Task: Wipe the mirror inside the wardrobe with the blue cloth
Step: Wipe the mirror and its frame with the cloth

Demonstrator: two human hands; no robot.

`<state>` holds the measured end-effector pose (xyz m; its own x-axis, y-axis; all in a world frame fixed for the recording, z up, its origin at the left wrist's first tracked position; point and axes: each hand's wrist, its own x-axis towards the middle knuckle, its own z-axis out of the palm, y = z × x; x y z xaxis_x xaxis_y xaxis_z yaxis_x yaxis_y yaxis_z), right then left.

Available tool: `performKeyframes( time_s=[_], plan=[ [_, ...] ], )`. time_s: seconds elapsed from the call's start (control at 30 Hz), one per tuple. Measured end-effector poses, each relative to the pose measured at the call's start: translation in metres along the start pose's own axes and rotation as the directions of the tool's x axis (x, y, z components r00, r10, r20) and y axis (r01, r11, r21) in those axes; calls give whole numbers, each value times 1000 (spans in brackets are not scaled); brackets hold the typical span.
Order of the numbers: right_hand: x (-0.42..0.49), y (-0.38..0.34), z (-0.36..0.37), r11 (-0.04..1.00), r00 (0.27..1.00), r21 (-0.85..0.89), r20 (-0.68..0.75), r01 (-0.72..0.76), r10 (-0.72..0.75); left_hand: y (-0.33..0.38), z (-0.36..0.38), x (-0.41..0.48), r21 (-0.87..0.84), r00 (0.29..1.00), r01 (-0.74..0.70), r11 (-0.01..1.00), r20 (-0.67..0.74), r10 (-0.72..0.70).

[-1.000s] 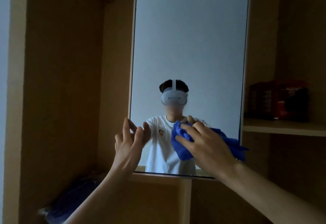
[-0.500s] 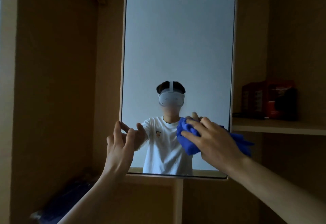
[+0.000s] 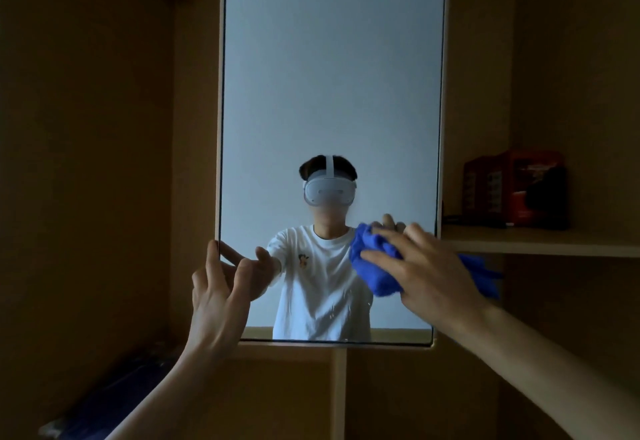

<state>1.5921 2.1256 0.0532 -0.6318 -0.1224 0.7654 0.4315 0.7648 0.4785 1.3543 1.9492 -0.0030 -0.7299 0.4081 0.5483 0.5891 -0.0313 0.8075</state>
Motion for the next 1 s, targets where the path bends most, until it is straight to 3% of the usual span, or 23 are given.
performKeyframes(
  time_s=[0.1, 0.3, 0.43, 0.6, 0.67, 0.8, 1.0],
  plan=[
    [-7, 3, -2, 998, 999, -30, 12, 48, -47, 4, 4, -2, 0, 1000, 17, 1000, -14, -17],
    [30, 40, -26, 993, 984, 24, -127, -119, 121, 9, 9, -4, -16, 999, 35, 999, -42, -36],
    [4, 17, -10, 987, 985, -28, -70, -159, 157, 8, 8, -6, -27, 998, 19, 999, -59, -20],
    [-34, -4, -3, 999, 998, -21, 64, -24, 26, 9, 8, -7, -29, 999, 11, 1000, -50, -12],
    [-20, 6, -13, 996, 995, -39, 52, -81, 82, 8, 8, -7, -22, 999, 8, 1000, -50, -10],
    [16, 45, -33, 980, 975, -24, -105, -200, 196, 5, 8, -6, -12, 999, 5, 1000, -54, -6],
    [-19, 20, -9, 956, 951, 2, -95, -295, 294, -2, 6, -3, 12, 999, -8, 1000, -44, 8]
  ],
)
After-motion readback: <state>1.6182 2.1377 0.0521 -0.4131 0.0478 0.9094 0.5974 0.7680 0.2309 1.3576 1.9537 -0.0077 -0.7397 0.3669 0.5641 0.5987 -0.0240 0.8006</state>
